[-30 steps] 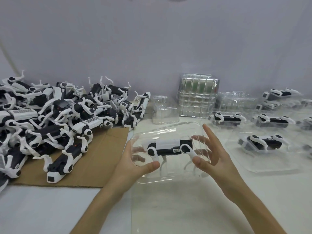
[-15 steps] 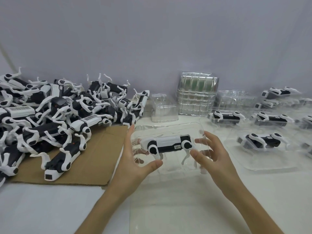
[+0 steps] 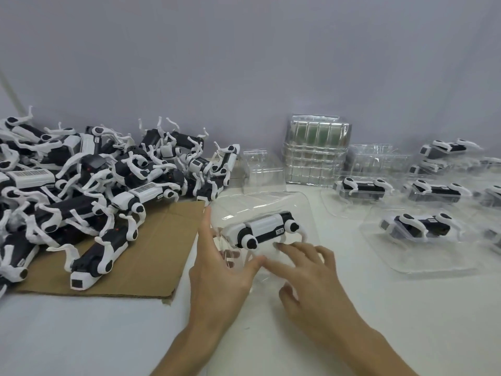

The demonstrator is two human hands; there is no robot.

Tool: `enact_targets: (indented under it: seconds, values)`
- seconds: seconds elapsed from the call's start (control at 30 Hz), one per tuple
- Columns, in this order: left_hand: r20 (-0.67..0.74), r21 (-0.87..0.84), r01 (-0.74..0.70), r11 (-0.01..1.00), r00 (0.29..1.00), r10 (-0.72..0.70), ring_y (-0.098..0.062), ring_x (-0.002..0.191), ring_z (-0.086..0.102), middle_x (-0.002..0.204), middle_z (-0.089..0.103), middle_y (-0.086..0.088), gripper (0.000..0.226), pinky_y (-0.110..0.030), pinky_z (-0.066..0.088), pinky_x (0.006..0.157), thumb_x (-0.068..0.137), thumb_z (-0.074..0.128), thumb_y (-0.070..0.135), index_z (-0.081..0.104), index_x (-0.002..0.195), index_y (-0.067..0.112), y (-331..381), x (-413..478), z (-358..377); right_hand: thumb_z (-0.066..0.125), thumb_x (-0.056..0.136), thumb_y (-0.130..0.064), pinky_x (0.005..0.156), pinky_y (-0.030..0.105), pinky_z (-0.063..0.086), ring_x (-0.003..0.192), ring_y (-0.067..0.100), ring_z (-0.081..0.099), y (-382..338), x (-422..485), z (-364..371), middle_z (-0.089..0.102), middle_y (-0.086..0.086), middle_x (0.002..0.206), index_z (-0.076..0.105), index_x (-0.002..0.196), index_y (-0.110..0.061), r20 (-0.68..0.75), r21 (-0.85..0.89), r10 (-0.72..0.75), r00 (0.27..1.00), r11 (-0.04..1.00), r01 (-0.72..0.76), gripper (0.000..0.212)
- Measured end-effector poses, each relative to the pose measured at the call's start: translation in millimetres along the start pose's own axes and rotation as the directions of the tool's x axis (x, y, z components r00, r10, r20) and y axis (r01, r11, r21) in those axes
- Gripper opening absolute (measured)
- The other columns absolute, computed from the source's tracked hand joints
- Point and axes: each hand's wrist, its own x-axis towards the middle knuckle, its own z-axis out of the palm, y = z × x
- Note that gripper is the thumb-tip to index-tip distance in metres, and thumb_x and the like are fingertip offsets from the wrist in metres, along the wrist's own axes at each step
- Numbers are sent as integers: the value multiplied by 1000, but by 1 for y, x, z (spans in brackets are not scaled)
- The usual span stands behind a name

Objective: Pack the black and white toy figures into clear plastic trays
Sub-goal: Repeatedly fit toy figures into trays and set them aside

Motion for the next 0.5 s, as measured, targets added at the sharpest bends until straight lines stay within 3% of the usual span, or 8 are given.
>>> enact_targets:
  seconds: [0.13,0.2,0.33,0.5]
  values:
    - [52,77,-58,995,997,54,-2,92,66,124,52,23,116,-33,57,84,65,91,36,13,147,58,0,-7,4,60,61,-22,95,35,26,112,22,61,-2,-6,8,63,3,122,58,117,-38,135,-79,29,990,997,-18,59]
    - [68,104,-96,990,994,89,3,92,63,121,47,29,116,-25,55,78,65,91,35,12,148,56,0,-8,6,61,64,-24,94,33,27,107,18,59,-1,-8,13,60,1,114,52,113,-35,107,-74,44,993,997,-36,51]
    - [20,160,-130,978,992,128,3,95,57,117,42,30,115,-22,50,69,64,90,40,16,151,50,1,-7,6,62,66,-26,93,31,27,104,19,59,-1,-6,15,59,3,110,46,110,-32,50,-56,44,998,998,-41,47]
    - [-9,166,-102,981,994,105,-1,94,54,116,39,29,116,-20,45,68,65,90,36,13,151,49,1,-6,7,65,69,-26,92,32,25,105,23,62,0,0,11,59,4,111,55,109,-31,55,-30,38,998,999,-37,41]
